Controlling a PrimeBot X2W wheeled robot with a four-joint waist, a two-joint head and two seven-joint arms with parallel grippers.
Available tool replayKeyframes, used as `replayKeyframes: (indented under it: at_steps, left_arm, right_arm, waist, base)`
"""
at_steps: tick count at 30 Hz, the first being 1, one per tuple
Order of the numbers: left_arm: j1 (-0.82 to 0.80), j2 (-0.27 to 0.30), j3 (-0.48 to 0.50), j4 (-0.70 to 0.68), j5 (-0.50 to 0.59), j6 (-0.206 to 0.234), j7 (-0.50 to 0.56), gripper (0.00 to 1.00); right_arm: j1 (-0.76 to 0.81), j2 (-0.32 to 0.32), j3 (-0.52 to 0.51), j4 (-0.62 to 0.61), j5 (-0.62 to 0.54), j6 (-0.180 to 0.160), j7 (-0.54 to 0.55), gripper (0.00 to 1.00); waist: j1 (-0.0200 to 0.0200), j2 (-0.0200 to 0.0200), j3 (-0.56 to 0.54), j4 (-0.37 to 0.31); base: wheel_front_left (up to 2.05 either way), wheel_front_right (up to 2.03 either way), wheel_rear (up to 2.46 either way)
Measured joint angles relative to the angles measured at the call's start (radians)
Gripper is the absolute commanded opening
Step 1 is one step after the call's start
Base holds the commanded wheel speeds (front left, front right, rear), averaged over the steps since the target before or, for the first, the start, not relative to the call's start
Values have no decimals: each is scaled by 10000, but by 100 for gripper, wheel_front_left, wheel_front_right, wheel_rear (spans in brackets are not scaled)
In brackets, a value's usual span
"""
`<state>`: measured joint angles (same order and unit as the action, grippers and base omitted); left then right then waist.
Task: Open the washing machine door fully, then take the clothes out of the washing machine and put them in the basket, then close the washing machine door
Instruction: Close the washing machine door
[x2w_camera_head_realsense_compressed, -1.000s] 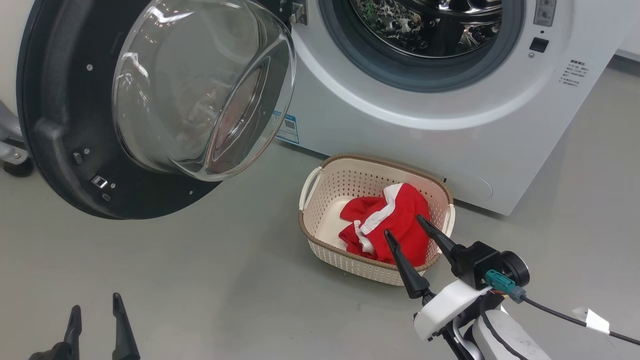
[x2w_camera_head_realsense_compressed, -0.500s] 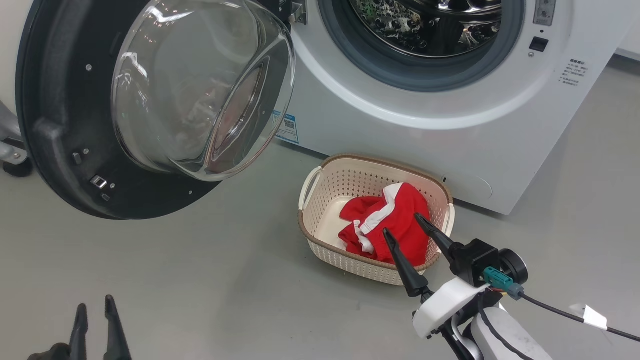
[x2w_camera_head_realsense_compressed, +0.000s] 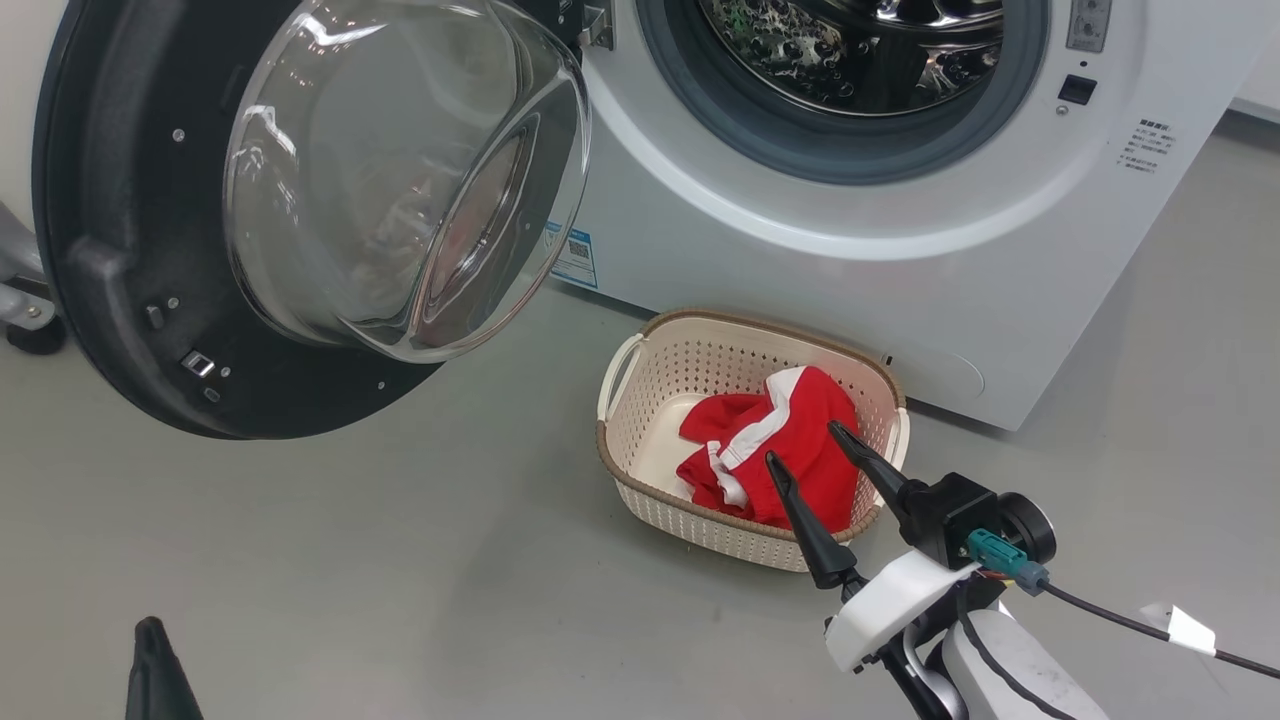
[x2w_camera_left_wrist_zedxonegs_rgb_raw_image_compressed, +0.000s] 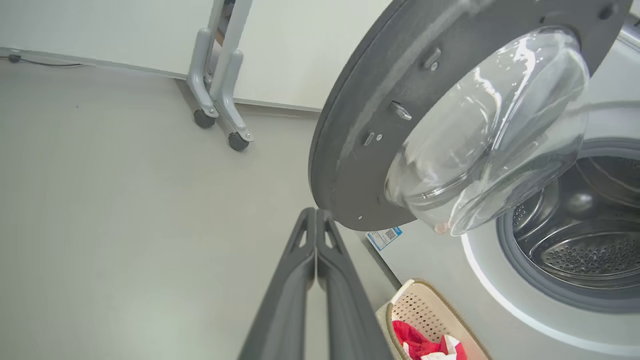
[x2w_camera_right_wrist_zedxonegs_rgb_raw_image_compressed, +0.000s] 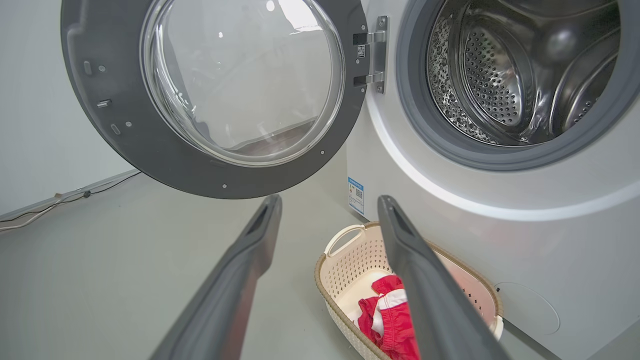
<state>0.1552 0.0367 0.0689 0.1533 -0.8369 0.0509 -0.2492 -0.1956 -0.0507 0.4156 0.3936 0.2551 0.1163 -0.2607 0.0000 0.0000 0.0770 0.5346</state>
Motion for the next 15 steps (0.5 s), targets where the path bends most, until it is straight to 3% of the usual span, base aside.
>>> replayKeyframes:
  at_steps: [6,11,15]
  left_arm:
    - [-17,-2,360,46,-2794,-635,-8,0]
    - [-28,-6,675,301,-4686,-1473,-75,0]
    - [-119,-8,779,479,-5868,-1655,-77,0]
  right_arm:
    - [0,-2,-6,4,15,0,0,100]
    - [1,0,-23,13,54,0,0,100]
    - [1,-2,-42,13,73,0,0,100]
  waist:
    - [0,0,-23,0]
    - [0,0,-27,-7]
    - [0,0,-12,-18]
  base:
    - [0,0,0]
    - [0,0,0]
    - [0,0,0]
